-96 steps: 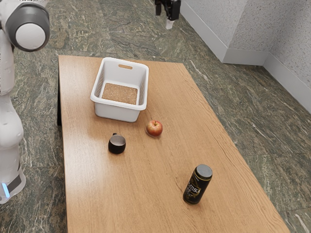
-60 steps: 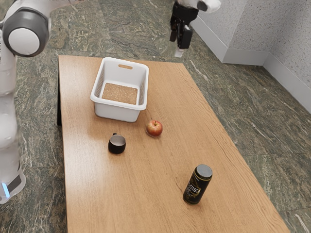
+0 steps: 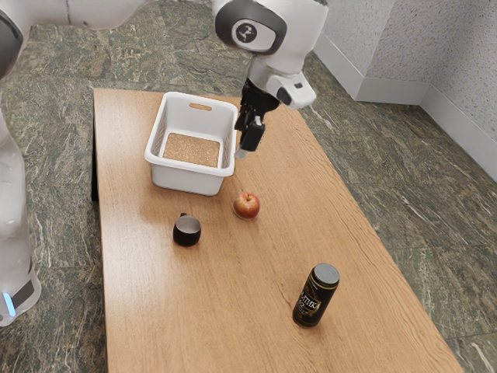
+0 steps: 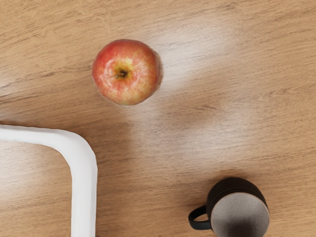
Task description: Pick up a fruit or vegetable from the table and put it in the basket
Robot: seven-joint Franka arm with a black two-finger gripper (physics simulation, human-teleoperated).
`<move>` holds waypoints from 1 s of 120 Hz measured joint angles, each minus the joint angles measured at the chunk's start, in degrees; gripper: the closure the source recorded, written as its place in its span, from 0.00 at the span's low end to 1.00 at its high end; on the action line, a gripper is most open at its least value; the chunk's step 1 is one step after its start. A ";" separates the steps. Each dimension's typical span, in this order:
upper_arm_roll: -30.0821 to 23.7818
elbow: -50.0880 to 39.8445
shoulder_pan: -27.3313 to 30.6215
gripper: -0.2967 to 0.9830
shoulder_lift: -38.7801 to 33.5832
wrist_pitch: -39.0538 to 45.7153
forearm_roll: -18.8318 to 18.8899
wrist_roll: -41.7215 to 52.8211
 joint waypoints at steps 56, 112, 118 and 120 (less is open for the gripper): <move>2.88 -16.89 0.22 0.23 -4.10 20.57 -5.14 6.53; 6.50 -16.83 2.31 0.23 2.99 30.05 -6.20 13.41; 6.57 -17.37 2.25 0.23 3.39 30.62 -6.50 13.89; 6.59 -17.48 2.20 0.23 3.53 30.80 -6.63 14.03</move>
